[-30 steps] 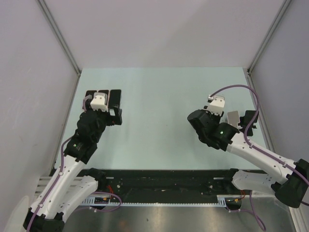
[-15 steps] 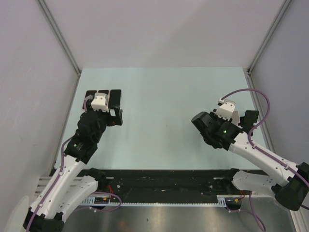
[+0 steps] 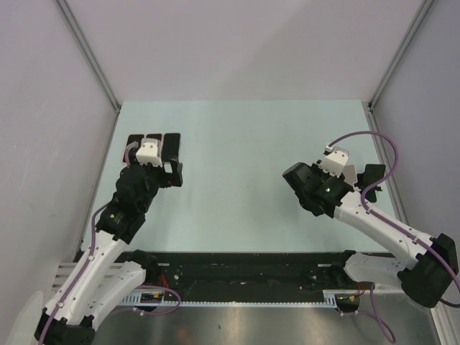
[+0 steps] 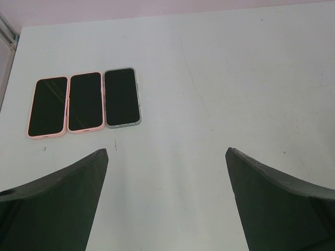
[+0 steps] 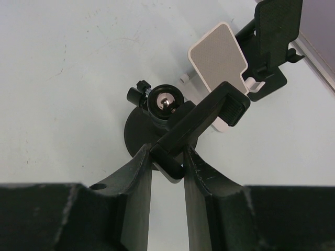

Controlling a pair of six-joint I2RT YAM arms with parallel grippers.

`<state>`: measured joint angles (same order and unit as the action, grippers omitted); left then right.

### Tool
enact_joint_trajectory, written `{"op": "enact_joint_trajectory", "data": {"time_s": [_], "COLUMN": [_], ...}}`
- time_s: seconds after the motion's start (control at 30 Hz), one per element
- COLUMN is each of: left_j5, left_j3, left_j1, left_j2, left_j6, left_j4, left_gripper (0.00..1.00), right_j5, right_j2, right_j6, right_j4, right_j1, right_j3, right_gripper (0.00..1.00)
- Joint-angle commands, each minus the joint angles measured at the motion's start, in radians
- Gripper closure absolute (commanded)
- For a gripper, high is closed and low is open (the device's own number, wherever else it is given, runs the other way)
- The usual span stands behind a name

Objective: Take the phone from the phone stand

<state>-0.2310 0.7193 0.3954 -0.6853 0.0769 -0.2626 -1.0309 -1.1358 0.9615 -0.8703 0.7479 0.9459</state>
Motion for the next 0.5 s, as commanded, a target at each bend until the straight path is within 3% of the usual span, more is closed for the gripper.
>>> {"op": "enact_joint_trajectory", "data": {"time_s": [0.0,0.27,0.47], "left_j5": [-0.004,-0.004,-0.004], "left_j3": [-0.004,-0.003,-0.003], "left_j1": [0.008,0.01,0.008], "left_j2": [-0.002,-0.007,-0.008], "left_j6": [-0.029,-0.031,-0.031], "left_j4": [0.031,0.033,0.031], "left_gripper": [0.0,0.0,0.0], "right_j5": [-0.092,-0.078,-0.072], "right_j2": [0.013,0.077,0.154], "right_j6": [0.051,-0.076,-0.216], "right_j4": [0.083,0.172,0.31], "right_j1": [-0.004,0.014,0.041], "right_j3": [0.004,0.001,-0.001], "right_gripper": [0.78,0.37,0.18]}}
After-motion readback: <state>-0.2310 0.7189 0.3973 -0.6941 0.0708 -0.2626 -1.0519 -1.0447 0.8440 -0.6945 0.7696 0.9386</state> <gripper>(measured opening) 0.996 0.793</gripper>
